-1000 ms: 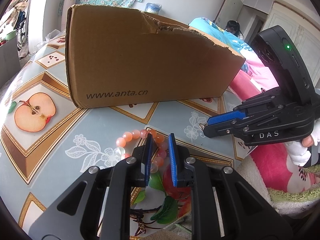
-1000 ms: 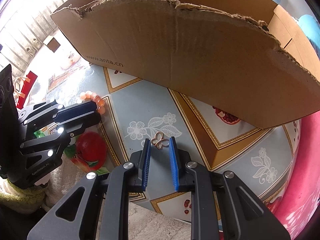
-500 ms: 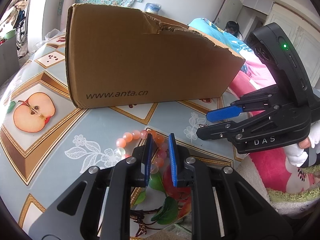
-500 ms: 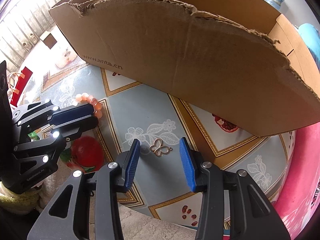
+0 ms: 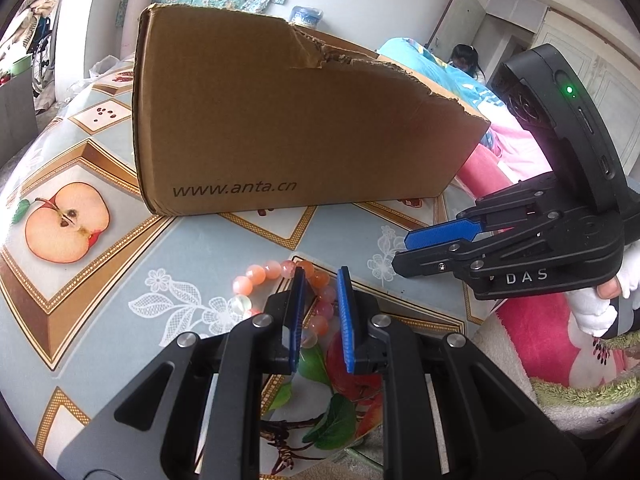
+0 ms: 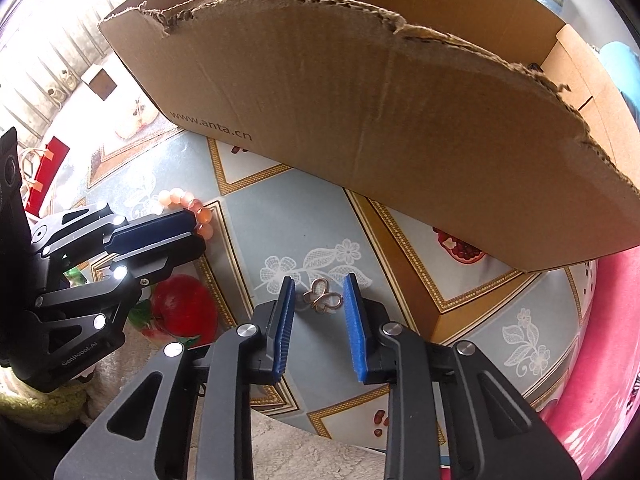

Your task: Organize jewelry

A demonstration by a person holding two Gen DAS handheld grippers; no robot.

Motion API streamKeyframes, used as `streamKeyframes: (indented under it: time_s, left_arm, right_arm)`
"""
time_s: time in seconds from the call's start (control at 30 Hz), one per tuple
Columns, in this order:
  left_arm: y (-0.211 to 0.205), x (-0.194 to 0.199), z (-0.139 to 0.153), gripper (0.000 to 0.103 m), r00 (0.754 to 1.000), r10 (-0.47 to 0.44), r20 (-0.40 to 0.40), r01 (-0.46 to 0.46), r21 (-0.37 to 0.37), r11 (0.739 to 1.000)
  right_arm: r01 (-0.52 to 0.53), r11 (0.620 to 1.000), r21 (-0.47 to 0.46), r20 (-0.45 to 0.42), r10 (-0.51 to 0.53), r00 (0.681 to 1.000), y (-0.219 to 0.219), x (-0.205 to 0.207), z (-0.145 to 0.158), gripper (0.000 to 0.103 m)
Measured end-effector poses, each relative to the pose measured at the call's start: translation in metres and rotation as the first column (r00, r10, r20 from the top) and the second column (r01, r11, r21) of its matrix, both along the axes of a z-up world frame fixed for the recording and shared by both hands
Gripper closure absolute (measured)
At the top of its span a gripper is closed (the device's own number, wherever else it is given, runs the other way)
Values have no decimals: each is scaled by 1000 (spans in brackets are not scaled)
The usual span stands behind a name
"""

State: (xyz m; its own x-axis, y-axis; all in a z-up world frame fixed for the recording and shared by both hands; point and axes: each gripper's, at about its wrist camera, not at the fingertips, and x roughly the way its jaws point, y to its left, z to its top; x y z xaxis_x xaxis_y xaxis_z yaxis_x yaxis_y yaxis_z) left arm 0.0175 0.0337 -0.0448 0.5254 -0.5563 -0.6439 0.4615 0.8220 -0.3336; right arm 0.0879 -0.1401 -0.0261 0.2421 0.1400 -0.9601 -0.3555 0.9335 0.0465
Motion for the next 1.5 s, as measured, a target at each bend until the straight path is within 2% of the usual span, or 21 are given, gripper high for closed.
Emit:
streamKeyframes:
  time_s: [0.1, 0.6, 0.7, 0.73, 0.8, 0.97, 1.2, 1.5]
  left_arm:
    - [0, 0, 0, 88, 1000, -1, 1, 1, 1, 1000]
    - [0, 0, 0, 88, 1000, 0, 0, 0, 0, 1000]
    - [0, 0, 0, 88, 1000, -1, 0, 1, 0, 1000]
    - [0, 0, 0, 88, 1000, 0, 0, 0, 0, 1000]
    - [0, 0, 0, 88, 1000, 0, 0, 0, 0, 1000]
    - [0, 0, 0, 88, 1000, 0, -1, 0, -6, 1000]
    - [1, 0, 0, 88, 1000, -1, -2, 1, -11, 1000]
    - [1, 0, 0, 88, 1000, -3, -1, 3, -11, 1000]
  right_arm:
    - [4, 1000, 5, -2, -4, 1000, 0, 0, 0, 84]
    - [-6, 1000, 14, -9, 6, 1000, 2, 1, 3, 88]
    - [-36, 999, -10, -11, 36, 999, 6, -1, 8, 84]
    - [-43, 999, -19, -13, 43, 999, 7, -1, 8, 74]
    - [-70, 997, -36, -24, 69, 997, 10, -1, 6, 65]
    - [-103, 994, -46, -63, 100, 993, 11, 3, 1, 65]
    - [-112, 993, -45, -101, 107, 989, 5, 12, 0, 83]
    - [-119, 992, -48, -105, 113, 988, 5, 16, 1, 83]
